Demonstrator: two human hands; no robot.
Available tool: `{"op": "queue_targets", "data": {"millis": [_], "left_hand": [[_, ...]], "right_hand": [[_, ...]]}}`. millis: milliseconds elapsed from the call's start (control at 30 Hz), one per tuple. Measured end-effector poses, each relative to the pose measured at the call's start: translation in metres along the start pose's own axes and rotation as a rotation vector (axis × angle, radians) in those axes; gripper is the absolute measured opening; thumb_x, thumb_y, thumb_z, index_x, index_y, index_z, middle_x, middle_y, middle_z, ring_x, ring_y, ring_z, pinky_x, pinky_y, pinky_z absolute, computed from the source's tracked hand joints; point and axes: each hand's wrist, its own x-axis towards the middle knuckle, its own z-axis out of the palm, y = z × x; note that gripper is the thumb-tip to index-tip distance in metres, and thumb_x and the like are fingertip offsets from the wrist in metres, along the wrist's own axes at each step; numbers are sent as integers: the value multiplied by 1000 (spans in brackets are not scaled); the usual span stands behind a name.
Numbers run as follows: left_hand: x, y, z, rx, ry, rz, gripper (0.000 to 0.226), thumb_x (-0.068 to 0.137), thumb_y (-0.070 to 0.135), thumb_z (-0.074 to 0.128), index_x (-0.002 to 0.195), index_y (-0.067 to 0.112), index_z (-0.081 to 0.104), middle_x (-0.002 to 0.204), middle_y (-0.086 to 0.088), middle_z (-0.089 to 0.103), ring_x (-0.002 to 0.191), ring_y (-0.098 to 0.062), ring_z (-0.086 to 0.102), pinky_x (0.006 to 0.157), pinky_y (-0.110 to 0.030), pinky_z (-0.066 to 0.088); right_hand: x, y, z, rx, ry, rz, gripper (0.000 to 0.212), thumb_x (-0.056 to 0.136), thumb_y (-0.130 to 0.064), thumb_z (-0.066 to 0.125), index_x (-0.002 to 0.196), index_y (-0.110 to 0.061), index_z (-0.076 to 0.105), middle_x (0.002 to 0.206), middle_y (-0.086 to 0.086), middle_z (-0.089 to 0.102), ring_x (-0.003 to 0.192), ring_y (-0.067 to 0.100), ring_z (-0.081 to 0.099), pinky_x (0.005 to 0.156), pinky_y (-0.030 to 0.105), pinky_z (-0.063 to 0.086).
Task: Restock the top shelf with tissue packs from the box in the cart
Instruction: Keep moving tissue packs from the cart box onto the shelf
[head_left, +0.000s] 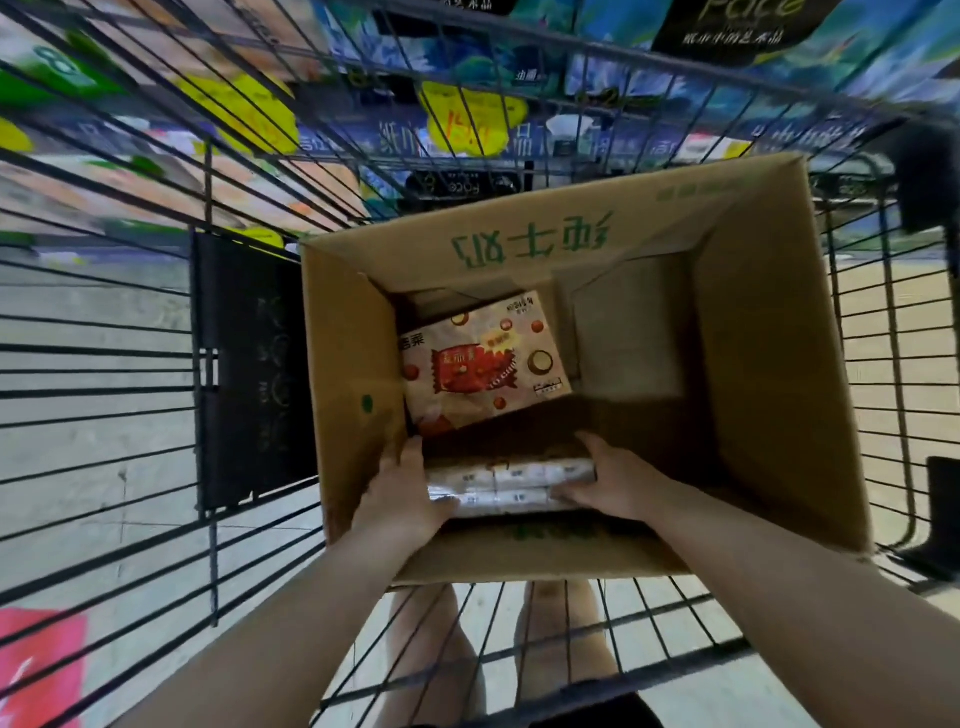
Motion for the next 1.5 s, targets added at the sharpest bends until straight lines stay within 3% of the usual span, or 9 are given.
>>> {"op": "queue_targets", "data": {"millis": [333, 467, 567, 767, 933, 1133, 1233, 1333, 1500], "left_hand": [[30, -16, 14, -589, -165, -157, 102, 68, 11, 83, 149, 14, 21, 139, -10, 48, 125, -25, 46, 100, -26, 34], [34, -15, 15, -614, -177, -167, 101, 67, 12, 84, 149, 15, 24, 143, -13, 43, 129, -27, 44, 110, -37, 35], [26, -12, 13, -568, -151, -154, 93, 68, 16, 84, 145, 14, 33, 139, -12, 48, 123, -26, 49, 105, -33, 39], [-16, 7, -10, -599, 15, -146, 93, 71, 23, 80, 147, 13, 27, 137, -11, 50, 123, -28, 49, 99, -31, 41], [-61, 18, -50, -614, 156, -33, 82, 71, 25, 81, 139, 6, 39, 125, -13, 58, 114, -29, 56, 92, -31, 45], [-118, 22, -108, -748, 410, 43, 45, 68, 21, 83, 106, 13, 60, 96, -5, 67, 93, -24, 63, 76, -29, 47], [-148, 20, -134, -857, 517, 79, 35, 68, 23, 83, 94, 13, 62, 90, -4, 69, 86, -22, 64, 67, -26, 45], [-186, 15, -162, -900, 638, 119, 31, 70, 23, 83, 76, 24, 53, 81, 2, 62, 80, -21, 60, 62, -25, 39], [-242, -10, -198, -1005, 862, 126, 26, 72, 25, 81, 86, 21, 60, 83, 5, 65, 79, -16, 62, 70, -27, 43]], "right_hand": [[15, 14, -2, 222, -146, 58, 105, 77, -50, 70, 152, -25, 1, 150, 4, 35, 136, 24, 36, 108, 32, 30], [18, 12, 1, 284, -165, 52, 106, 76, -52, 71, 152, -22, 4, 150, 5, 35, 136, 24, 35, 109, 34, 29], [10, 13, 1, 334, -106, 20, 106, 75, -46, 75, 152, -18, 8, 144, 5, 44, 130, 22, 43, 105, 30, 34], [-32, 14, -21, 383, -14, -73, 98, 76, -43, 75, 151, -21, 15, 143, 2, 46, 127, 19, 47, 103, 27, 39], [-84, -6, -48, 394, 101, -170, 60, 75, -38, 77, 125, -27, 46, 126, -4, 59, 100, 8, 56, 93, 26, 48], [-141, -47, -89, 225, 284, -286, 45, 74, -50, 72, 107, -25, 56, 110, -8, 63, 104, 15, 61, 85, 28, 49], [-172, -74, -108, 158, 310, -407, 12, 79, -42, 71, 83, -34, 63, 95, -11, 67, 97, 12, 65, 79, 24, 49], [-206, -107, -126, 145, 313, -515, 20, 73, -50, 73, 83, -34, 65, 95, -10, 70, 90, 11, 66, 86, 33, 54], [-257, -172, -144, 85, 349, -692, 32, 73, -51, 72, 95, -31, 62, 90, -10, 68, 80, 12, 66, 81, 35, 57]]}}
